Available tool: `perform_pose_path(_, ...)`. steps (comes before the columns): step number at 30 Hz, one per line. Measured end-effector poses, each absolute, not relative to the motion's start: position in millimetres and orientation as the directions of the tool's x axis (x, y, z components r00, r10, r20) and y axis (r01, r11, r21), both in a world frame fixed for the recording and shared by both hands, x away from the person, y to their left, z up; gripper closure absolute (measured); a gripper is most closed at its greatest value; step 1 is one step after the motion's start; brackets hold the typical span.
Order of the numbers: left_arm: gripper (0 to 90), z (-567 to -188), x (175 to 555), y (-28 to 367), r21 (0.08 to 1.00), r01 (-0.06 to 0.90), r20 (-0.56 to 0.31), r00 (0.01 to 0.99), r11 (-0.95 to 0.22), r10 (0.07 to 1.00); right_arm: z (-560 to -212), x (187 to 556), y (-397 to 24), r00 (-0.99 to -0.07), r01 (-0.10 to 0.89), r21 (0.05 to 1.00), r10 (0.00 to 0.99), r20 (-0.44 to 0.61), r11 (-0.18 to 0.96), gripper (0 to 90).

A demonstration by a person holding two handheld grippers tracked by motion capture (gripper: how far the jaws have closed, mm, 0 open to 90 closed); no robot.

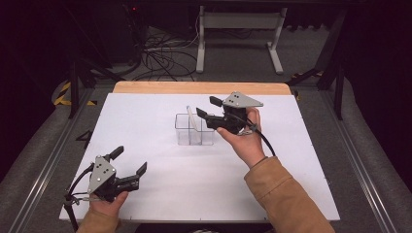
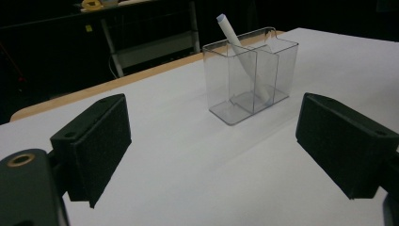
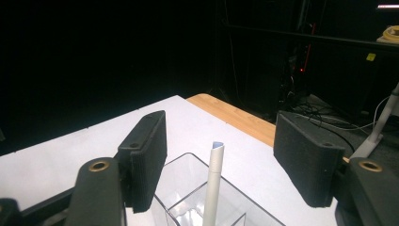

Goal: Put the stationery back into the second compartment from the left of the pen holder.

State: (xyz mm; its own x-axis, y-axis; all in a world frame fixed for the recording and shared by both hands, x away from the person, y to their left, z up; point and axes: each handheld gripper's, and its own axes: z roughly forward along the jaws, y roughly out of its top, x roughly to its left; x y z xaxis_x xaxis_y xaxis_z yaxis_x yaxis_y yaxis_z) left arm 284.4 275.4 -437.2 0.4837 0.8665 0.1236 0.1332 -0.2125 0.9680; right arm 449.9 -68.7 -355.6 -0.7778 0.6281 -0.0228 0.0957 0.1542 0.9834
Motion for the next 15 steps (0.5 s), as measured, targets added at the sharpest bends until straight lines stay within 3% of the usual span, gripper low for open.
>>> perform_pose_path(15, 11.5, -437.4, 285.1, 274.0, 0.967, 0.134, 0.126, 0.487, -0.216, 0.865, -345.6, 423.0, -109.5, -0.811, 0.068, 0.981, 0.582, -0.051, 0.182, 27.4)
